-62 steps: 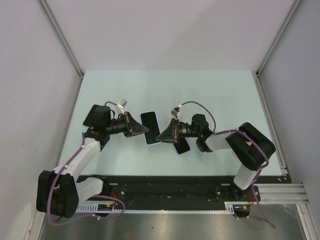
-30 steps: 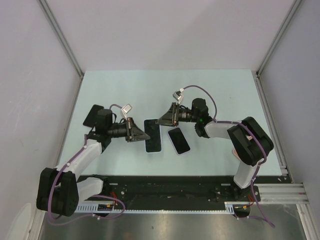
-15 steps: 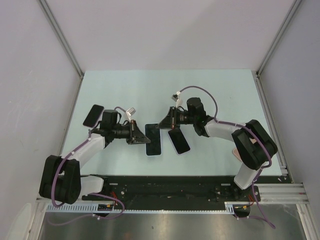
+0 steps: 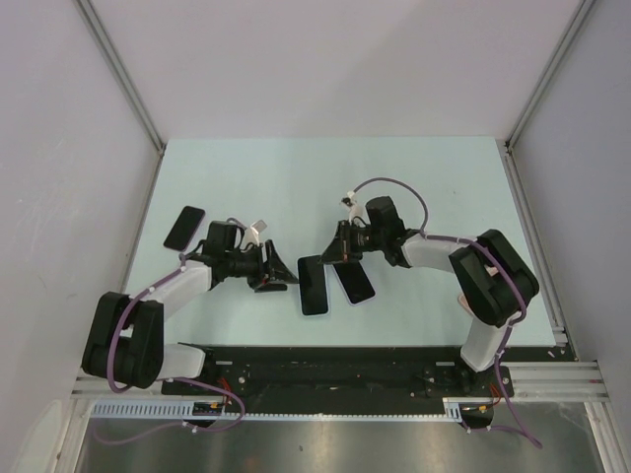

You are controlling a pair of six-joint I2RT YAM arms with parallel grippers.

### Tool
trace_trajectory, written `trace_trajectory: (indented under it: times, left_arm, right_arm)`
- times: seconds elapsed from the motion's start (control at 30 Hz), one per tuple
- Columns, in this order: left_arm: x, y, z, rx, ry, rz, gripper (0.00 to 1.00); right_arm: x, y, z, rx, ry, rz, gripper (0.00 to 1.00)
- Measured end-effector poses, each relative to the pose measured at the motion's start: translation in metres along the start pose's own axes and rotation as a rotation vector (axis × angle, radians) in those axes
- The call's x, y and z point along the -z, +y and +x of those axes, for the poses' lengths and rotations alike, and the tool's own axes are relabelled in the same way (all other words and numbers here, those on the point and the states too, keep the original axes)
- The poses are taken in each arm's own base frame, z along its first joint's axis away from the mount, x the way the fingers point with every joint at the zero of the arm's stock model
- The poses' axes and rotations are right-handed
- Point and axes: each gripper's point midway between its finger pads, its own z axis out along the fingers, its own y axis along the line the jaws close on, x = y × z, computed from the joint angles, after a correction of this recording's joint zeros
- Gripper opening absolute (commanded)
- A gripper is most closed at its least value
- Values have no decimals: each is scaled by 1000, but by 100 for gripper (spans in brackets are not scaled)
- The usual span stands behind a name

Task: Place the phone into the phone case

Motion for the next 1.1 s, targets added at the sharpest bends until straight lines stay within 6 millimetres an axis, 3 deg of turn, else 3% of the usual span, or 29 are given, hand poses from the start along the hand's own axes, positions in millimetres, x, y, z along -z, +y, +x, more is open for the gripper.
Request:
trace_trajectory:
  times: [0.03,0.13,0.37,0.5,0.8,0.97,1.07,1.1]
  left_arm:
    - [0,2,0,2,-1,-8,69]
    - [1,9,0,15,-7,-53,77]
    - [10,3,-20,-32,-71,-123,80]
    - [12,3,-26,-49,-89,-142,80]
    - [10,9,-25,-29,-81,-163,81]
    - [11,14,-26,-21,-90,-189,82]
    - [17,22,-31,-4,-117,-249,87]
    - [21,24,-37,-3,-142,-280,89]
  right_arm:
    - [0,-3,2,-4,7,7,0]
    - [-3,-12,7,-14,25,20,2]
    - [-10,-41,15,-63,59,60,16]
    - [-15,-47,5,-56,66,66,32]
    - [-12,-58,-30,25,9,114,41]
    - [0,-69,-44,15,-22,171,54]
    - [14,-71,-49,-7,-47,252,71]
    - [22,-70,-53,-9,-67,290,81]
